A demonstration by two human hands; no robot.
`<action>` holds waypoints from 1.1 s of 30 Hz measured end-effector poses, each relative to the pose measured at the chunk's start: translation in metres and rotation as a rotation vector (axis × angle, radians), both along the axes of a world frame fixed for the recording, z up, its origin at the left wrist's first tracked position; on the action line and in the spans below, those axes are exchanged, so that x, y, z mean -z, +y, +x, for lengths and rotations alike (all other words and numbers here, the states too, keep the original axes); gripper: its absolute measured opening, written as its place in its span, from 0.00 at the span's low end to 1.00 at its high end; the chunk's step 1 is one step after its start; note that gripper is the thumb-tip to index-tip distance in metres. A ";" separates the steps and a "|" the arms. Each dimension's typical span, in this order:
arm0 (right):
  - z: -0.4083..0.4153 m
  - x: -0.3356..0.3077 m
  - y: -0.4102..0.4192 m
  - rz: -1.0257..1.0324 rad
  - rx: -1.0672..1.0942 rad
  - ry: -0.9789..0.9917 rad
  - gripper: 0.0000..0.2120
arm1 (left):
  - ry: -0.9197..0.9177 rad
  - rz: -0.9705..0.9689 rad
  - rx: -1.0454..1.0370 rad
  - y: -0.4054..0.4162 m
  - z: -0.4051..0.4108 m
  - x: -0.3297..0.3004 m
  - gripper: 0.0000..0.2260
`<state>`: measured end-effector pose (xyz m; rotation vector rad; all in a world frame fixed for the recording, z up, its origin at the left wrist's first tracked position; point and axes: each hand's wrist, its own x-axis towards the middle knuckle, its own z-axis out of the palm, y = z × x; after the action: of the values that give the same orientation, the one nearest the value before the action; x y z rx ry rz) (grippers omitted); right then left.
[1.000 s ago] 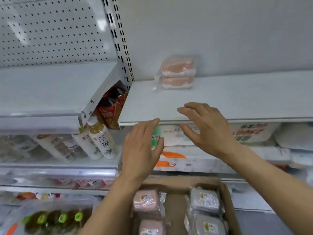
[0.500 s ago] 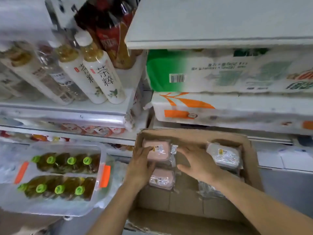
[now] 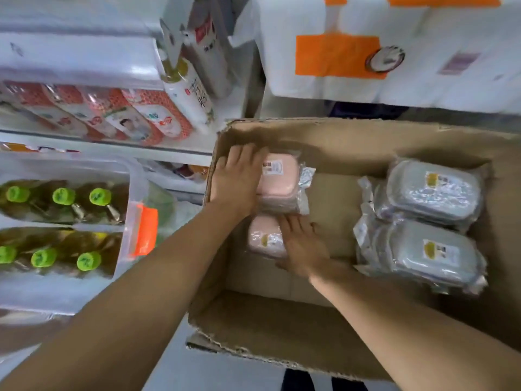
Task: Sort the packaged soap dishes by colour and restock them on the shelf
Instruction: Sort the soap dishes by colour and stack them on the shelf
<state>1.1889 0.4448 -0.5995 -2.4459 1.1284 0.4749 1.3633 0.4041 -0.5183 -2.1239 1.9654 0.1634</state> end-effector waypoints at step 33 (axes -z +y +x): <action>-0.161 -0.449 -0.061 -0.356 0.367 -0.438 0.42 | 0.556 -0.494 -0.030 0.031 -0.062 -0.383 0.39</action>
<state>1.0275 0.3840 -0.1505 -2.3659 1.5059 -0.3856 1.3014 0.4353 -0.1354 -2.6335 2.4884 0.3345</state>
